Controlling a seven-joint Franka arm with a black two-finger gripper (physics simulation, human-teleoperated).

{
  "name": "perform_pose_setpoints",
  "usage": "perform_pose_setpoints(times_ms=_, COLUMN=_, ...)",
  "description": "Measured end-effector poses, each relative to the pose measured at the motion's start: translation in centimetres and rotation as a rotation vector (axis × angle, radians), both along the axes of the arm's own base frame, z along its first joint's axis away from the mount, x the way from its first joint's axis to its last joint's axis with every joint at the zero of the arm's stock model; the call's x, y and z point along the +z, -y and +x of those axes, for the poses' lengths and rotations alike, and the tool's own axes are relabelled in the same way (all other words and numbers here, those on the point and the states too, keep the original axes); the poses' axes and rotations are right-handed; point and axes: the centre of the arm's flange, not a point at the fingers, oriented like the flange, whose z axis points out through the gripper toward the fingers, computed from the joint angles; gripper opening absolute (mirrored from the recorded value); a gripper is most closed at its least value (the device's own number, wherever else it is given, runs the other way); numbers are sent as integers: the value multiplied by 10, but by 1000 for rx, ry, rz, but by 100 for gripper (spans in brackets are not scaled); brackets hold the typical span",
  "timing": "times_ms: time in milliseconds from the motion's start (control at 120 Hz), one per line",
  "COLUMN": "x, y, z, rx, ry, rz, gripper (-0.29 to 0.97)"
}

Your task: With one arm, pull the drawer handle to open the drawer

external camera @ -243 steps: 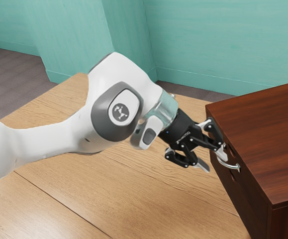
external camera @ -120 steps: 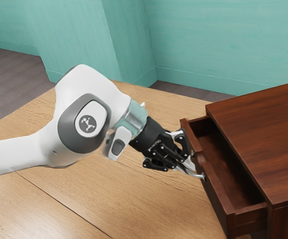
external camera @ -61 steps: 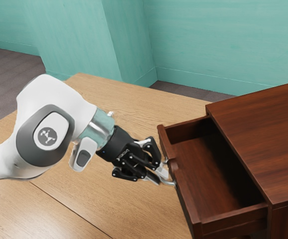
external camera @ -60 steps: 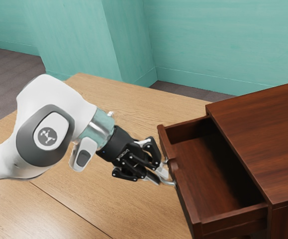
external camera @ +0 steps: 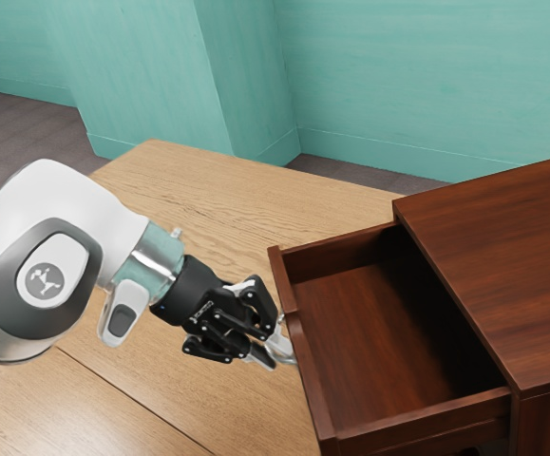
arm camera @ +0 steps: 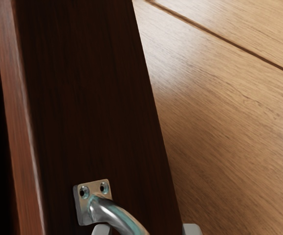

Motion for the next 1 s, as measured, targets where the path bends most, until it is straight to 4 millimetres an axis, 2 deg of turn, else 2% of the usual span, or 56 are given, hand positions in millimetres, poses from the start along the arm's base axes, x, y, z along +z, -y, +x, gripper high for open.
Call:
perform_pose_setpoints(times_ms=100, x=1, y=0, z=0, rx=-1, ry=3, rz=-2, gripper=7)
perform_pose_setpoints(times_ms=367, x=4, y=-3, z=-2, rx=3, ry=7, rz=-1, gripper=18)
perform_pose_setpoints(times_ms=517, x=15, y=-12, z=-5, rx=15, ry=26, rz=-17, gripper=22)
perform_pose_setpoints(times_ms=567, x=20, y=-23, z=-3, rx=30, ry=34, rz=-15, gripper=23)
perform_pose_setpoints(times_ms=625, x=42, y=-36, z=5, rx=39, ry=62, rz=51, gripper=24)
perform_pose_setpoints(times_ms=725, x=115, y=-59, z=29, rx=73, ry=86, rz=252, gripper=29)
perform_pose_setpoints(times_ms=808, x=150, y=-92, z=48, rx=174, ry=4, rz=358, gripper=41)
perform_pose_setpoints(times_ms=875, x=180, y=-101, z=76, rx=266, ry=-76, rz=440, gripper=48)
perform_pose_setpoints(times_ms=925, x=192, y=-109, z=86, rx=353, ry=-157, rz=473, gripper=52)
perform_pose_setpoints(times_ms=1000, x=192, y=-124, z=81, rx=499, ry=-294, rz=470, gripper=57)
